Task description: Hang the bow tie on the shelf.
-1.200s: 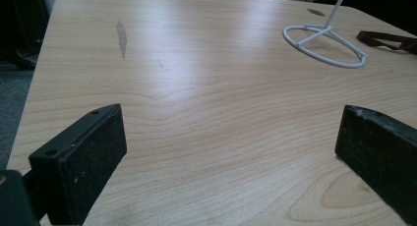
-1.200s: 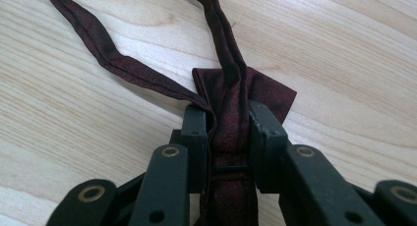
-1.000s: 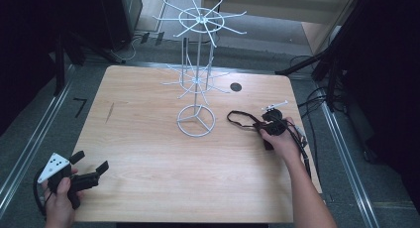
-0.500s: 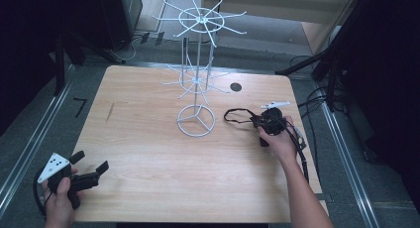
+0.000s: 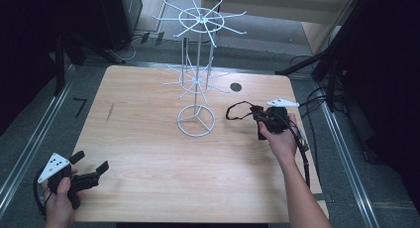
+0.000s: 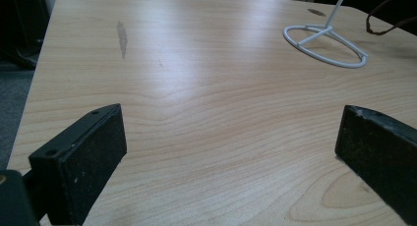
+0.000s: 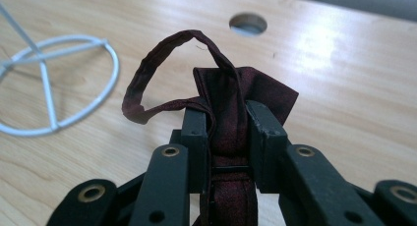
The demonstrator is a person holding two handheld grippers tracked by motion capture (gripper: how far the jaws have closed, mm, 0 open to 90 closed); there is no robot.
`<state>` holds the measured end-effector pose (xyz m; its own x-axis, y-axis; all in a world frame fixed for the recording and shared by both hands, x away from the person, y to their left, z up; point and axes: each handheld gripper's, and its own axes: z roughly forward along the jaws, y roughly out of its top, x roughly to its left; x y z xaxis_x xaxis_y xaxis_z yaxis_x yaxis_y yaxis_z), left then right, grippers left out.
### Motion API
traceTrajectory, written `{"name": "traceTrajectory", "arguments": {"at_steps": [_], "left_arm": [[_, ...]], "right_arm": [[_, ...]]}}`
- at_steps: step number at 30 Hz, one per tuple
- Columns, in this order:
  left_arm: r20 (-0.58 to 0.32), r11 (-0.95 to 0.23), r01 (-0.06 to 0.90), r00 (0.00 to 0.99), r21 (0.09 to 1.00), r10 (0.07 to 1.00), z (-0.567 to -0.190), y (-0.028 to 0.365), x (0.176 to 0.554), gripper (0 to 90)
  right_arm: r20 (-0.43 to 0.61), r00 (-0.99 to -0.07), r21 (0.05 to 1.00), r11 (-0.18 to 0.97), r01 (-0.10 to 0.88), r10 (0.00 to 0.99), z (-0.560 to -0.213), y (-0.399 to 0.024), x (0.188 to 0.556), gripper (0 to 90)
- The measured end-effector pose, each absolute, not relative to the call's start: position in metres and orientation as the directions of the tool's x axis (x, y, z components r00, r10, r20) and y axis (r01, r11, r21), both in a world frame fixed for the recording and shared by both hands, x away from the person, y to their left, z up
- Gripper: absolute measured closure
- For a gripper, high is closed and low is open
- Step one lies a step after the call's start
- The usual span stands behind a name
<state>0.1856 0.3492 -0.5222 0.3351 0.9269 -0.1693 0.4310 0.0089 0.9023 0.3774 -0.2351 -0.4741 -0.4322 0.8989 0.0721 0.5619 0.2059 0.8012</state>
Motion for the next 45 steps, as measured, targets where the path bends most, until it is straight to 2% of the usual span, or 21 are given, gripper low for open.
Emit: {"name": "traceTrajectory", "arguments": {"at_steps": [7,20,45], "left_arm": [[-0.17,0.009,0.431,0.335,0.902,0.927,-0.522,0.349,0.186,0.0],[-0.169,0.009,0.431,0.335,0.902,0.927,-0.522,0.349,0.186,0.0],[-0.169,0.008,0.432,0.336,0.902,0.926,-0.522,0.349,0.186,0.0]], "right_arm": [[0.087,-0.431,0.861,0.15,0.485,0.898,-0.462,-0.237,0.369,73.3],[0.073,-0.442,0.912,0.119,0.392,0.894,-0.44,-0.232,0.355,73.3],[0.099,-0.499,0.946,0.075,0.316,0.861,-0.407,-0.215,0.339,73.3]]}}
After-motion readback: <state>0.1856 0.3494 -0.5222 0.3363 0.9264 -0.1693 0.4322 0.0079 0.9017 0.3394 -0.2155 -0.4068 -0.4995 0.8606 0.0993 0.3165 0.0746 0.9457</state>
